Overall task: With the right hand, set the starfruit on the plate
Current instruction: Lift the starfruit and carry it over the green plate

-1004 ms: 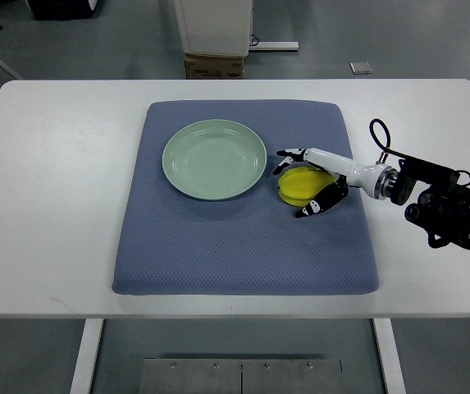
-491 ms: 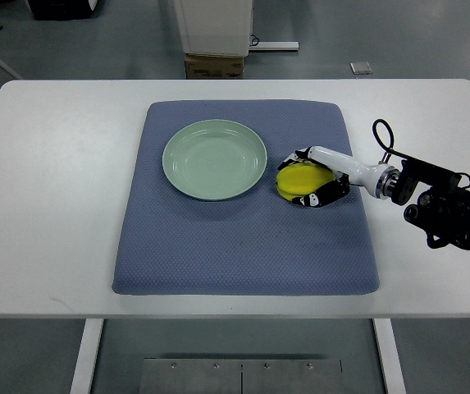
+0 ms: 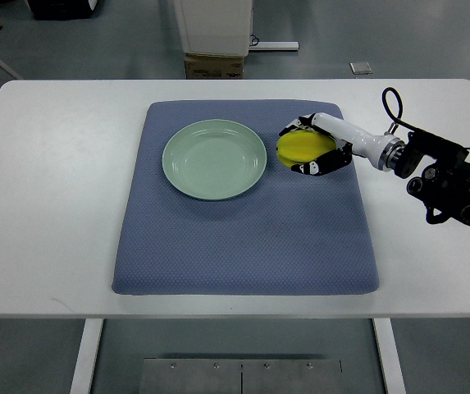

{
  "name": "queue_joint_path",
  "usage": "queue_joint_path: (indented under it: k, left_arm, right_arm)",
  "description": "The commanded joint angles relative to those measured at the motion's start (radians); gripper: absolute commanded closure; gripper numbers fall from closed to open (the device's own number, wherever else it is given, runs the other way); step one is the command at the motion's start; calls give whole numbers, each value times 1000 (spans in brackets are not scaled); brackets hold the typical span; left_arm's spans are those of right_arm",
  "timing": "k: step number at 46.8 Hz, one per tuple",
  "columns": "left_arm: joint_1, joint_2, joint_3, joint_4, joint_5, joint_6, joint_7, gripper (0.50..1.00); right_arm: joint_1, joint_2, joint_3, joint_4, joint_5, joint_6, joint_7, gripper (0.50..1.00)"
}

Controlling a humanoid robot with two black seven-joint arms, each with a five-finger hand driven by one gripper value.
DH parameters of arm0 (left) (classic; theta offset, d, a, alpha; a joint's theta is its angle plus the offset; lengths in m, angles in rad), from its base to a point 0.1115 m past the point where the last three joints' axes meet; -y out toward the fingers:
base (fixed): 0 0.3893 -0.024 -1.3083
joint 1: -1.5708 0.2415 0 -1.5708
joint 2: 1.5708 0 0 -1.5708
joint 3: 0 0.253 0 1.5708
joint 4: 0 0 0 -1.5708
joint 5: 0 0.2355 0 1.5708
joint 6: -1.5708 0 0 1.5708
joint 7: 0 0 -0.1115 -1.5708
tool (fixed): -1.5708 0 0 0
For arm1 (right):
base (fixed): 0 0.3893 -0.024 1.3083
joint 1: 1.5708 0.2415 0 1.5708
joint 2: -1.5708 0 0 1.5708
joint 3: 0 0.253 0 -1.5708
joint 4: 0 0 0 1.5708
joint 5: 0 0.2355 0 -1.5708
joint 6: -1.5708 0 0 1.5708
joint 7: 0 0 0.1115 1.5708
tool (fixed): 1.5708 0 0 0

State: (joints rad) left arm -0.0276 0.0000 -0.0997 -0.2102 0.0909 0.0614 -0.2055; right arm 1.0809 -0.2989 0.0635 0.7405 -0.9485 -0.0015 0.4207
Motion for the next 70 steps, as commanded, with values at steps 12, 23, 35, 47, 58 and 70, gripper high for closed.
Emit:
queue_joint_path:
  k: [12,23,35,47,58,70]
  left_arm:
    - [0,0,0,0,0,0,0,500]
    - [0,0,0,0,0,0,0,500]
    - [0,0,0,0,1,0,0,500]
    - [0,0,0,0,0,0,0,500]
    - [0,0,0,0,0,0,0,500]
    - [0,0,0,0,0,0,0,500]
  right_arm:
    - [73,67,4,-4,43,0,-74,1000]
    - [114,173,1,-21,48,5,-123,1000]
    - [134,299,-4,-76,60,11,-149,1000]
    - [132,299,-24,-141,60,11,-183,1000]
    - [128,299,-83,-119,60,11,-181,1000]
    - [122,299,-109,-70,60,9,-169,1000]
